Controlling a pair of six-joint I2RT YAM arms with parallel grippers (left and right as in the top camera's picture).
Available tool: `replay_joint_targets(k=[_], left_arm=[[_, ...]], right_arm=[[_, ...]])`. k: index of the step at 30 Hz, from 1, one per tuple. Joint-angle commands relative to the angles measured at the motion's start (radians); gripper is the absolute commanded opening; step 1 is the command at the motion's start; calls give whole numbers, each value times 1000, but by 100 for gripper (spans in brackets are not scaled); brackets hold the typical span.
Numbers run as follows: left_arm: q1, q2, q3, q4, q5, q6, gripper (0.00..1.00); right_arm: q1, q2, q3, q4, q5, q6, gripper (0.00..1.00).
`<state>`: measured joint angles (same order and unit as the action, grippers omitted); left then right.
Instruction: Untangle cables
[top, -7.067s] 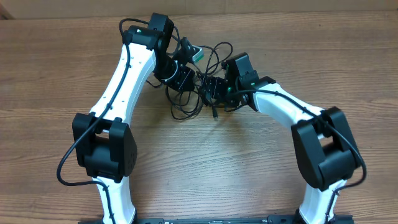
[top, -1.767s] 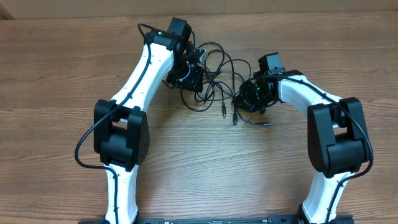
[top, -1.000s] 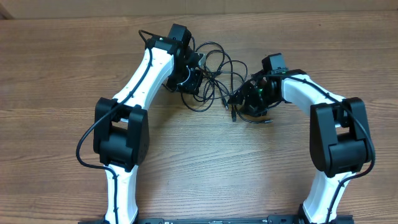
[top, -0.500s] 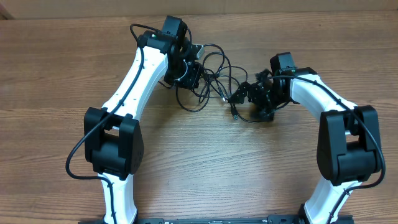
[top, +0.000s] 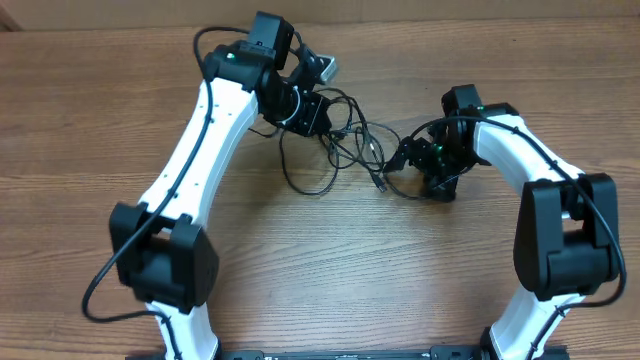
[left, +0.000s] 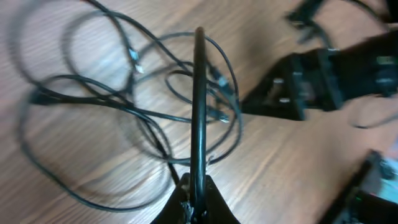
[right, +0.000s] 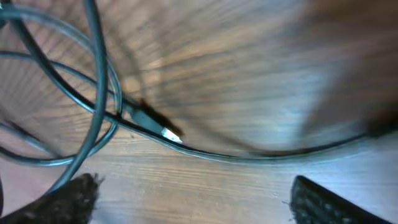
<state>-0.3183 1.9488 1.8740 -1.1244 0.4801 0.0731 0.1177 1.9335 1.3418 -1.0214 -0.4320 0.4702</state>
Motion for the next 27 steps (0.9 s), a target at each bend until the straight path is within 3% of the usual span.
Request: replay_joint_targets(k=[1,6,12,19,21,24,27], left_arm=[[5,-40,8,3,-174,-81,4],[2,-40,7,1,-191,-134,4],[-3,-40,7,-1,-191,-143,4],[-3,-40,7,-1,-192,-149,4],[-3,-40,7,-1,-192,-149,4],[-3,-40,7,-1,-192,-149,4],[-3,-40,7,-1,-192,-149,4]], right_arm=[[-2,-86,69,-53,171,62,100],[-2,-100,80,-47,108,33,100],[13,-99,80,64,-230,-122,98],[83,-91,79,126,-235,-119,94],[106,-85,78,142,-214,-101,89],[145,-77,78,154,-131,-39,74],[192,-74,77,181,-80,-29,69]])
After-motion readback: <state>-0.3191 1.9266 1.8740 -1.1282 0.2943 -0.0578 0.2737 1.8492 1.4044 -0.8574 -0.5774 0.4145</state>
